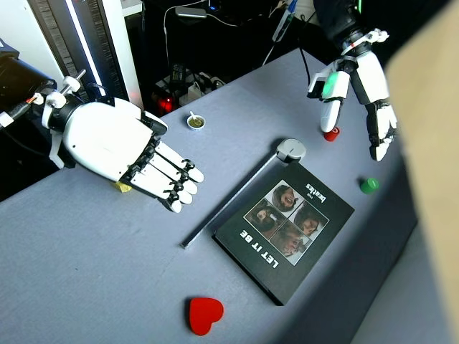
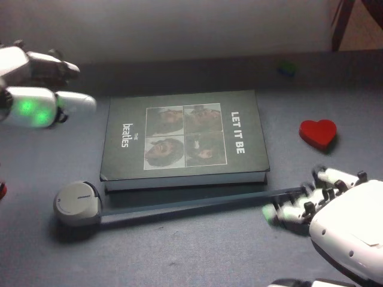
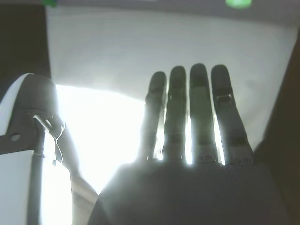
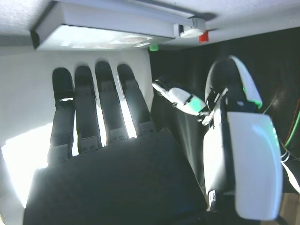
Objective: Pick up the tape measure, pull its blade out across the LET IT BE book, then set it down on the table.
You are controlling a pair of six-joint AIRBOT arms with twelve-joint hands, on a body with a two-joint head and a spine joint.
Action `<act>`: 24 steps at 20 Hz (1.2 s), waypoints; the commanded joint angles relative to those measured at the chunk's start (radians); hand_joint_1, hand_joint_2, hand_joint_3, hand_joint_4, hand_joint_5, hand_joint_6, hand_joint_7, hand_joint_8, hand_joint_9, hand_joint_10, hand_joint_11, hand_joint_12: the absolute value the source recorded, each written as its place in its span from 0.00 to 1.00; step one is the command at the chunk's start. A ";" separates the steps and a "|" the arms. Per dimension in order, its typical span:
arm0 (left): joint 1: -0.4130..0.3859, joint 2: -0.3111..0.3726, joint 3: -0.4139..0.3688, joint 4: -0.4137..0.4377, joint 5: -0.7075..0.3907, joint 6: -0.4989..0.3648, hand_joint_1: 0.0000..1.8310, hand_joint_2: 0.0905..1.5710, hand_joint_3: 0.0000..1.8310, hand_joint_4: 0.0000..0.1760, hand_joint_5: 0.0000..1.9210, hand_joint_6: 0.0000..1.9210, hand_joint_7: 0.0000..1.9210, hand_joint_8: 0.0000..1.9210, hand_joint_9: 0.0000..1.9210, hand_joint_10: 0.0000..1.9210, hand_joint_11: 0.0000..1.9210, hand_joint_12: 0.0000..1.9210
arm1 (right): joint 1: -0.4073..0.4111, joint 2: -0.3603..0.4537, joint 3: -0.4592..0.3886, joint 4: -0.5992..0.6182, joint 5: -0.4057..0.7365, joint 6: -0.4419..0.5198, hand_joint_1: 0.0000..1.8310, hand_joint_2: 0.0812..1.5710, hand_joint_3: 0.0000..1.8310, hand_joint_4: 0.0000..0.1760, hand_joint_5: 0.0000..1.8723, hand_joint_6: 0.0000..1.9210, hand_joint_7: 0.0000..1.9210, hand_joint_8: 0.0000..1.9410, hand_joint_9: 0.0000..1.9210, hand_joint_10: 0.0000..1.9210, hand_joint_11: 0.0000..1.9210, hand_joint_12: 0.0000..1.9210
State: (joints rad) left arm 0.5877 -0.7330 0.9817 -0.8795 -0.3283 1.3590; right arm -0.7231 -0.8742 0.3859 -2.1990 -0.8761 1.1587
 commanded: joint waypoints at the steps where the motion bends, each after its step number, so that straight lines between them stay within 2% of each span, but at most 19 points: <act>1: -0.057 -0.002 -0.014 -0.119 -0.019 0.223 0.24 0.64 0.00 0.00 0.41 0.15 0.27 0.54 0.36 0.78 0.44 0.82 | 0.003 0.000 -0.008 -0.060 -0.065 0.007 0.29 0.73 0.00 0.00 0.43 0.34 0.43 0.37 0.38 0.59 0.30 0.85; 2: -0.121 -0.002 -0.039 -0.295 0.006 0.532 0.29 0.62 0.00 0.08 0.30 0.75 0.22 0.90 0.45 0.96 0.60 0.96 | 0.003 0.000 -0.008 -0.060 -0.064 0.007 0.37 0.71 0.00 0.00 0.40 0.73 0.42 0.82 0.47 0.92 0.49 0.97; 3: -0.181 -0.002 -0.072 -0.459 -0.010 0.795 0.37 0.65 0.00 0.09 0.33 0.95 0.37 0.98 0.55 0.99 0.67 0.99 | 0.003 0.000 -0.008 -0.060 -0.064 0.007 0.42 0.70 0.00 0.00 0.50 0.95 0.52 0.96 0.61 0.98 0.72 0.99; 4: -0.215 -0.003 -0.100 -0.606 -0.048 0.974 0.50 0.69 0.01 0.07 0.42 0.99 0.45 1.00 0.59 1.00 0.68 1.00 | 0.003 0.000 -0.008 -0.060 -0.063 0.007 0.45 0.71 0.00 0.00 0.58 0.99 0.62 0.99 0.71 1.00 0.86 1.00; 5: -0.240 -0.005 -0.143 -0.755 -0.118 1.115 0.60 0.72 0.01 0.07 0.59 1.00 0.57 1.00 0.65 1.00 0.69 1.00 | 0.003 0.000 -0.008 -0.060 -0.063 0.007 0.46 0.78 0.01 0.00 0.62 1.00 0.76 1.00 0.84 1.00 0.99 1.00; 6: -0.247 -0.008 -0.179 -0.833 -0.163 1.167 0.52 0.73 0.01 0.06 0.62 1.00 0.61 1.00 0.70 1.00 0.73 1.00 | 0.003 0.000 -0.008 -0.060 -0.063 0.007 0.48 0.83 0.02 0.00 0.62 1.00 0.76 1.00 0.86 1.00 1.00 1.00; 7: -0.245 -0.010 -0.207 -0.864 -0.184 1.184 0.46 0.75 0.01 0.03 0.63 1.00 0.63 1.00 0.72 1.00 0.74 1.00 | 0.003 0.000 -0.008 -0.060 -0.063 0.007 0.49 0.87 0.01 0.00 0.63 1.00 0.77 1.00 0.86 1.00 0.99 1.00; 8: -0.238 -0.012 -0.247 -0.873 -0.217 1.171 0.43 0.76 0.01 0.00 0.64 1.00 0.65 1.00 0.73 1.00 0.78 1.00 | 0.003 0.000 -0.008 -0.060 -0.062 0.007 0.51 0.87 0.00 0.42 0.67 1.00 0.79 1.00 0.87 1.00 0.99 1.00; 9: -0.228 -0.012 -0.297 -0.873 -0.265 1.143 0.43 0.77 0.00 0.00 0.64 1.00 0.67 1.00 0.75 1.00 0.80 1.00 | 0.003 -0.001 -0.008 -0.060 -0.062 0.007 0.52 0.86 0.00 0.88 0.69 1.00 0.80 1.00 0.87 1.00 0.99 1.00; 10: -0.228 -0.011 -0.335 -0.877 -0.305 1.133 0.44 0.77 0.00 0.00 0.64 1.00 0.67 1.00 0.75 1.00 0.80 1.00 | 0.002 -0.001 -0.008 -0.060 -0.062 0.007 0.51 0.86 0.00 0.98 0.68 1.00 0.80 1.00 0.88 1.00 1.00 1.00; 12: -0.232 -0.016 -0.409 -0.893 -0.384 1.124 0.45 0.78 0.00 0.00 0.64 1.00 0.67 1.00 0.75 1.00 0.80 1.00 | 0.003 -0.001 -0.007 -0.060 -0.062 0.008 0.51 0.86 0.00 1.00 0.68 1.00 0.80 1.00 0.88 1.00 1.00 1.00; 13: -0.228 -0.027 -0.454 -0.891 -0.448 1.086 0.45 0.78 0.00 0.00 0.64 1.00 0.67 1.00 0.74 1.00 0.80 1.00 | 0.003 -0.001 -0.007 -0.060 -0.062 0.008 0.52 0.86 0.00 1.00 0.68 1.00 0.80 1.00 0.89 1.00 1.00 1.00; 16: -0.211 -0.049 -0.536 -0.886 -0.544 1.019 0.46 0.77 0.00 0.00 0.63 1.00 0.65 1.00 0.72 1.00 0.78 1.00 | 0.003 -0.002 -0.005 -0.060 -0.062 0.011 0.53 0.86 0.00 1.00 0.70 1.00 0.78 1.00 0.88 1.00 1.00 1.00; 18: -0.177 -0.072 -0.595 -0.857 -0.622 0.921 0.47 0.76 0.00 0.00 0.61 1.00 0.65 1.00 0.71 1.00 0.78 1.00 | 0.005 -0.016 0.008 -0.053 -0.075 0.012 0.55 0.85 0.00 1.00 0.68 1.00 0.76 1.00 0.87 1.00 1.00 1.00; 21: -0.128 -0.121 -0.639 -0.807 -0.706 0.812 0.46 0.75 0.00 0.00 0.60 1.00 0.63 1.00 0.69 1.00 0.76 1.00 | 0.038 -0.052 0.029 -0.017 -0.123 -0.007 0.53 0.84 0.00 1.00 0.66 1.00 0.75 1.00 0.84 1.00 0.98 1.00; 23: -0.105 -0.168 -0.652 -0.764 -0.764 0.761 0.46 0.75 0.00 0.00 0.61 1.00 0.63 1.00 0.71 1.00 0.80 1.00 | 0.076 -0.090 0.043 0.044 -0.158 -0.048 0.53 0.84 0.00 1.00 0.65 1.00 0.74 1.00 0.84 1.00 0.98 1.00; 24: -0.098 -0.189 -0.656 -0.741 -0.795 0.740 0.48 0.76 0.00 0.00 0.65 1.00 0.68 1.00 0.77 1.00 0.88 1.00 | 0.094 -0.112 0.049 0.069 -0.176 -0.059 0.52 0.84 0.00 1.00 0.66 1.00 0.75 1.00 0.85 1.00 0.99 1.00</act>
State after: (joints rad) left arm 0.4934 -0.9249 0.3279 -1.7016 -1.0782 2.1090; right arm -0.6334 -0.9932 0.4404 -2.0659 -0.9905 1.0966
